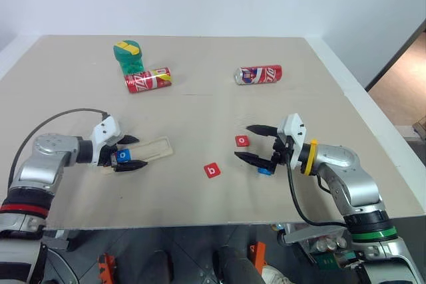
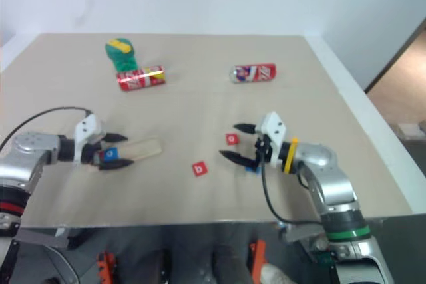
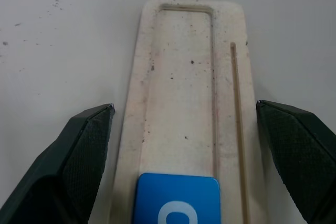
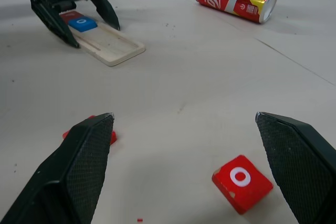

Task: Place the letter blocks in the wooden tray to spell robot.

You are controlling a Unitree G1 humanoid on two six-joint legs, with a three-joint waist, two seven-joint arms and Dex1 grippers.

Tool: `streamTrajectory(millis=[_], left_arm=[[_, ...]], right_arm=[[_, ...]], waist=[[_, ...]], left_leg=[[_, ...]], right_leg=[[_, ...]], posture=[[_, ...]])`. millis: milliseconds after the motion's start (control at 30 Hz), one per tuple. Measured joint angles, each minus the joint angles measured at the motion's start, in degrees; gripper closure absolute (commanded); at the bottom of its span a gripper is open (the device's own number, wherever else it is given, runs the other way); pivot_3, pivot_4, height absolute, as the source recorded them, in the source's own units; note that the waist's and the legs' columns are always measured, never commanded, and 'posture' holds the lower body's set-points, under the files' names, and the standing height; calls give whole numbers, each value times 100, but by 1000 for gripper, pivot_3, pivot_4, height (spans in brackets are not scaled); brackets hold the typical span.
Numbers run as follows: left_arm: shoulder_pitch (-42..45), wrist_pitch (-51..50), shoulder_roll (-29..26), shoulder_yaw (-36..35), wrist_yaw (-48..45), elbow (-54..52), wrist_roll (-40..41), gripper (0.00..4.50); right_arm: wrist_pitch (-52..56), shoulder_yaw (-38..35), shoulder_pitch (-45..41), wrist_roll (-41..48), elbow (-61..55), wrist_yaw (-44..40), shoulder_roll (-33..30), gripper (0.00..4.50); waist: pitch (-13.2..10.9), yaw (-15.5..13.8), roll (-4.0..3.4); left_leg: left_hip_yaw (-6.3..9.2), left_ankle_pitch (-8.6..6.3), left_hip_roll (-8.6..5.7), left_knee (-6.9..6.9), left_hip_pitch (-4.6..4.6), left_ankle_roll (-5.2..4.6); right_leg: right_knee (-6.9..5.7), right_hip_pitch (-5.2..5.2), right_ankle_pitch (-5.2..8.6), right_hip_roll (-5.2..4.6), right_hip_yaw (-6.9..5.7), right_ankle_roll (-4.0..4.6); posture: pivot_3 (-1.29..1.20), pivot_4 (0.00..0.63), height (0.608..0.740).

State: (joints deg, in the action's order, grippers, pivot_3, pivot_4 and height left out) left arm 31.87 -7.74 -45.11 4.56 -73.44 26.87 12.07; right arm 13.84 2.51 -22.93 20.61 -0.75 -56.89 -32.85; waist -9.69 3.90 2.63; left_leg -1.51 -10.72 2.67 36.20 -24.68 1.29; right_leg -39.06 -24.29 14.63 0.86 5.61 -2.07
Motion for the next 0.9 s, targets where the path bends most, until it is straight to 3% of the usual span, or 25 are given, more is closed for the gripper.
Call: streamTrajectory(millis=[233,400,667,900], left_arm=[[356,126,150,80,-219,578,-176,0],[370,382,134,119,-270,747,-329,1309],[133,508,131,170,-366,193,-361,1308],[-1,101,373,926,-835,-1284,-434,1308]], right_arm=[[9,0,134,-43,-97,99,73,30],[92,-2,254,-48,-280,141,57,0],[132,-11,278,-51,-351,183,-30,0],[125,-25,168,-66,-235,74,-182,0]], waist=[[1,-41,-1],[8,-6,-13],[11,-28,-18],[11,-120,-17]], left_leg=[[-2,2,1,25,8,-2],[-12,2,7,22,39,-2],[-10,-1,-2,17,34,-1],[-8,-1,-7,25,33,-1]], right_leg=[[-4,15,-10,0,1,-12],[-4,36,-12,0,6,-6],[-4,37,0,-6,11,-16],[-2,42,-2,-9,9,-20]], posture=[[0,150,740],[0,150,740],[0,150,740],[0,150,740]])
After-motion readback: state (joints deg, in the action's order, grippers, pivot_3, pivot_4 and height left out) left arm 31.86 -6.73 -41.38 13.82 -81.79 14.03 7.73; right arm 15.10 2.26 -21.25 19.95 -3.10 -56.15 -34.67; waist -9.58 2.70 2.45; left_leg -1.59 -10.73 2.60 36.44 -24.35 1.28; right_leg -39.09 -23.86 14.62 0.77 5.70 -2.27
